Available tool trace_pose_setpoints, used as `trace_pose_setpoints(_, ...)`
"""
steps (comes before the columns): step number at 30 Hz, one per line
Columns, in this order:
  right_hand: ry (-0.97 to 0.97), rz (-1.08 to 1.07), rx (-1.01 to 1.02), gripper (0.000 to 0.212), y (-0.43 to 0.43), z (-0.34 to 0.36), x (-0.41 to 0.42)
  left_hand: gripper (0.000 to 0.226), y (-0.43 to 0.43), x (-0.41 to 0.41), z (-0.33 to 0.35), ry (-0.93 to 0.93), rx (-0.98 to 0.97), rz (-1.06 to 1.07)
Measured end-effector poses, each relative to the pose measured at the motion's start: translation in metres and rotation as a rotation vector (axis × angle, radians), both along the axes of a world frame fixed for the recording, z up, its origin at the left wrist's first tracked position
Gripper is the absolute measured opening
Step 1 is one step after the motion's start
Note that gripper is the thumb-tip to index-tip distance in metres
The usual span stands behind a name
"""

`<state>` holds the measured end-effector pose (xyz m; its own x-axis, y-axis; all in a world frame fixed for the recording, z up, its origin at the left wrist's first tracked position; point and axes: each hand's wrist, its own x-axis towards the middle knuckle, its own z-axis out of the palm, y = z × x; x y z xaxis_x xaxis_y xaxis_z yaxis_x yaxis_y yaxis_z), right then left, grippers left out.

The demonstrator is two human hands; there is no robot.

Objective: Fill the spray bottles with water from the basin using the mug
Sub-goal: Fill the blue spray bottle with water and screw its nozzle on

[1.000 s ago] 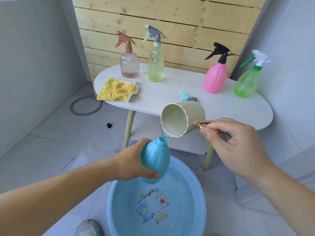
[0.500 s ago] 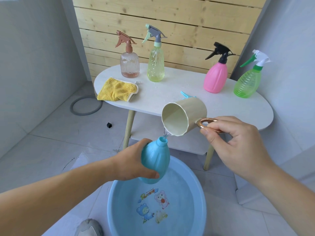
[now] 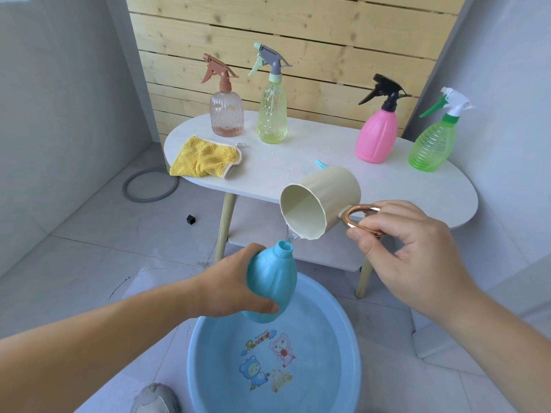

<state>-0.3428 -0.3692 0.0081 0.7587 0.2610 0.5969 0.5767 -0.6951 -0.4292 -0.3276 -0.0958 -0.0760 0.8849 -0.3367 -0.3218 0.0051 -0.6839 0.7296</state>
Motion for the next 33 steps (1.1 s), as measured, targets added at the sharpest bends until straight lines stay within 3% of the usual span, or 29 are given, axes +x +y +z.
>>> trace_pose_setpoints(12,-0.11,0.031,-0.093,0.03,0.003,0.0,0.0,0.079,-0.002,0.0,0.0,0.013,-0.02,0.004)
trace_pose_setpoints(27,-0.272,0.115,-0.313,0.022,0.006,-0.006,0.003,0.084,-0.002,0.002,0.0,0.031,-0.034,0.008)
trace_pose_setpoints(30,-0.174,0.079,-0.233,0.024,0.01,-0.011,0.0,0.081,-0.001,0.003,-0.001,0.041,-0.032,0.01)
trace_pose_setpoints(33,0.175,-0.027,0.082,0.026,0.018,-0.014,-0.008,0.087,0.002,0.003,-0.001,0.075,-0.05,0.037)
